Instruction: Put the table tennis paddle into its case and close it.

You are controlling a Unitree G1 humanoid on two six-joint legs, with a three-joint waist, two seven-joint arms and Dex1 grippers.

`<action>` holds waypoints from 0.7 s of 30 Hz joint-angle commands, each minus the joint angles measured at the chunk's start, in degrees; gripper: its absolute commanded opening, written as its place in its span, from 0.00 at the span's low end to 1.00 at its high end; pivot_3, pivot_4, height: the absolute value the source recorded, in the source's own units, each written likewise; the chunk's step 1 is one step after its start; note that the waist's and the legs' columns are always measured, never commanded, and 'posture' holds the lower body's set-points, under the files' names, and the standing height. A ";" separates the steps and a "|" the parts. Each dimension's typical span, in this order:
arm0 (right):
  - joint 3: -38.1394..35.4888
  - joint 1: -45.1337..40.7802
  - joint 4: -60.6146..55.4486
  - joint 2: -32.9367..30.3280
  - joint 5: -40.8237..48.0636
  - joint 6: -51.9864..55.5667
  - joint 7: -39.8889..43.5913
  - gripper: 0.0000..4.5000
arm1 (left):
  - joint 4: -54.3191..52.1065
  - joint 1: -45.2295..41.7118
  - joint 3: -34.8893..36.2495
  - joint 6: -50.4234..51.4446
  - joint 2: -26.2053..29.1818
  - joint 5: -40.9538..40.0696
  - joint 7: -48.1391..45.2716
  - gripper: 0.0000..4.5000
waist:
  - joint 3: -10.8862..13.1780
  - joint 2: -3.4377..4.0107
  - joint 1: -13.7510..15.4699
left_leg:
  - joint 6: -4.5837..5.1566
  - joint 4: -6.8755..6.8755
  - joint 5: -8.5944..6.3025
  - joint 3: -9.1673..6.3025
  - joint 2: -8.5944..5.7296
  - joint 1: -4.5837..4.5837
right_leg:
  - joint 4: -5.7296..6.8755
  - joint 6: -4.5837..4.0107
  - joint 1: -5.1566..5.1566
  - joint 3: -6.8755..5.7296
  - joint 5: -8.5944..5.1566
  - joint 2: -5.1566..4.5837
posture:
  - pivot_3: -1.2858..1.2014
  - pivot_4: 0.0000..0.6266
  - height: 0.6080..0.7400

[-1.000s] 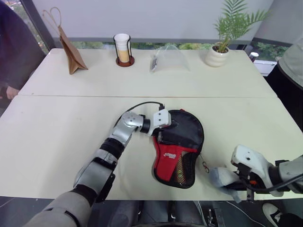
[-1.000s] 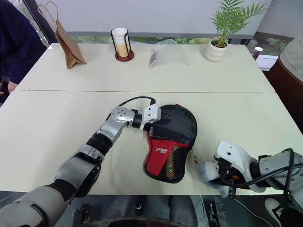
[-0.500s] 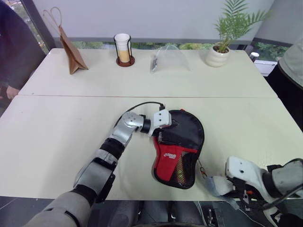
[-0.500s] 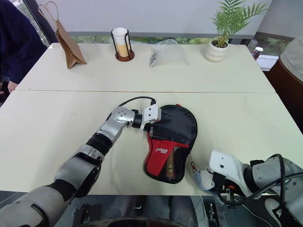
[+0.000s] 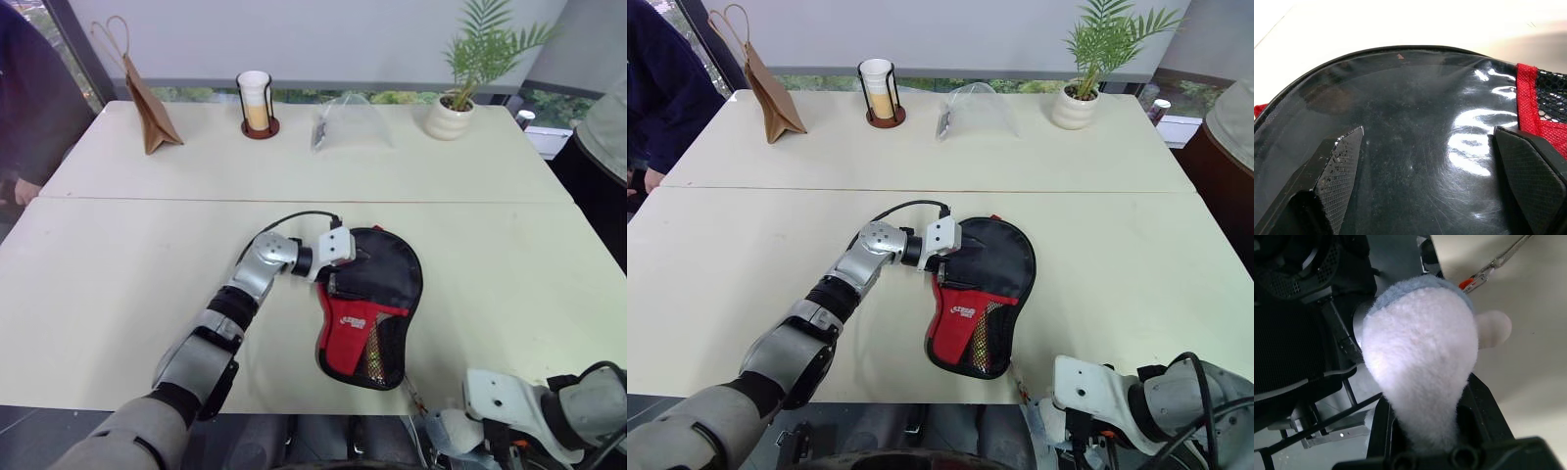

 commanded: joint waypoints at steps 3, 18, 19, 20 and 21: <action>-6.13 -4.74 1.70 1.31 0.66 1.16 2.30 0.05 | 4.04 1.61 -2.90 1.33 0.78 4.05 1.24 0.98 | -0.01 -0.01 -0.10 | 0.00 0.00 0.00 0.00 0.00 0.02 | 0.00 0.00 0.01 0.00 0.00 0.00 | 0.52 0.24 0.95; -5.35 -35.55 20.10 -1.03 9.01 6.55 2.76 0.99 | -3.94 -2.15 6.37 7.21 2.70 -6.35 -1.09 0.98 | 0.23 0.06 -0.39 | 0.10 -0.03 0.06 0.08 0.00 -0.27 | 0.10 -0.23 -0.45 -0.06 0.20 -0.05 | 0.52 0.24 0.95; -4.94 -37.11 21.27 -1.27 9.26 6.16 2.99 0.99 | -5.35 -2.30 7.04 8.57 3.13 -7.25 -1.29 0.98 | 0.31 0.07 -0.36 | 0.14 -0.06 0.08 0.08 0.00 -0.33 | 0.11 -0.23 -0.53 -0.07 0.20 -0.03 | 0.52 0.24 0.95; -4.40 -38.73 22.50 -1.55 9.40 5.84 3.13 0.99 | -6.79 -2.47 7.75 10.09 3.54 -8.18 -1.49 0.98 | 0.32 0.08 -0.36 | 0.16 -0.07 0.10 0.08 0.00 -0.43 | 0.12 -0.24 -0.65 -0.07 0.21 0.00 | 0.52 0.24 0.95; -3.96 -40.10 23.64 -1.85 9.32 5.39 3.22 0.99 | -8.39 -2.49 8.35 11.66 3.97 -9.06 -1.73 0.98 | 0.33 0.09 -0.35 | 0.17 -0.07 0.11 0.08 0.00 -0.52 | 0.14 -0.20 -0.75 -0.07 0.23 0.01 | 0.52 0.24 0.95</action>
